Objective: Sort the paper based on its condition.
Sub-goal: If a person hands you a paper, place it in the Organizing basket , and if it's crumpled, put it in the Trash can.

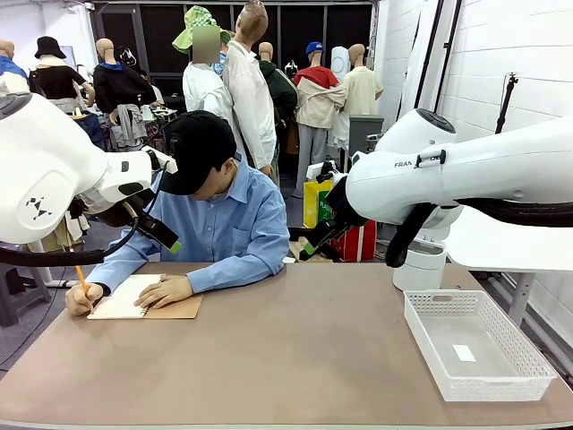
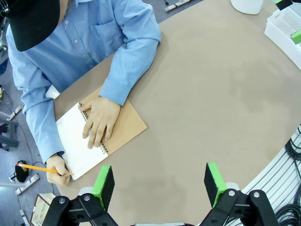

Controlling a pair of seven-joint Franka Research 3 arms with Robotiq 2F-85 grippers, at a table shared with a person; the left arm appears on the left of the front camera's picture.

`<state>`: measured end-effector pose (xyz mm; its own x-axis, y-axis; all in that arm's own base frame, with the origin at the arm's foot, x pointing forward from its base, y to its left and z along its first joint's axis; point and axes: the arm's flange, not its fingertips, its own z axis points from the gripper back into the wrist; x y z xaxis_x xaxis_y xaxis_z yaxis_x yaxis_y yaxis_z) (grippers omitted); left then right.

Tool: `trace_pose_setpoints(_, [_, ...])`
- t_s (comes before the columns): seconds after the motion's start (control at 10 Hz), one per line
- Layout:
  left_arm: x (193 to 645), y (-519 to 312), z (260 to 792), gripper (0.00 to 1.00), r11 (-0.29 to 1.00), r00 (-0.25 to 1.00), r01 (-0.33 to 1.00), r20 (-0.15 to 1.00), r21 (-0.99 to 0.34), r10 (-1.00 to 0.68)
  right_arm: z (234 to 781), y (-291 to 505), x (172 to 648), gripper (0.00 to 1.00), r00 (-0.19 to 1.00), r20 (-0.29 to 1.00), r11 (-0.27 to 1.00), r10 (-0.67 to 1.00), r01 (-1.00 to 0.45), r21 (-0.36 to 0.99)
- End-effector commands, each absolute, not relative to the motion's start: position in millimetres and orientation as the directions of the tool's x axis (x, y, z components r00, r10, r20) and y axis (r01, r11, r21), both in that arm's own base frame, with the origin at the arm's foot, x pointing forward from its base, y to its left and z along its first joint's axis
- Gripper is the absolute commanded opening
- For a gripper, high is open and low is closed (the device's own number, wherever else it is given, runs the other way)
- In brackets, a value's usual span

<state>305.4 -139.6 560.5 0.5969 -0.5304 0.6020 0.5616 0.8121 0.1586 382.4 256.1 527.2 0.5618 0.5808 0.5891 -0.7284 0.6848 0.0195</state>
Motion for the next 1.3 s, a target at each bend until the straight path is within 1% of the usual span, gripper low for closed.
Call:
trace_pose_setpoints(0.0, [305.7, -139.1, 560.1, 1.00, 0.813, 0.597, 0.561, 0.603, 0.157, -0.529, 526.0, 255.3, 382.8, 1.00, 0.562, 0.580, 0.687, 0.590, -0.727, 0.006])
trace_pose_setpoints(1.2, [305.7, -139.1, 560.1, 1.00, 0.813, 0.597, 0.561, 0.603, 0.157, -0.529, 526.0, 255.3, 382.8, 1.00, 0.562, 0.580, 0.687, 0.590, -0.727, 0.006])
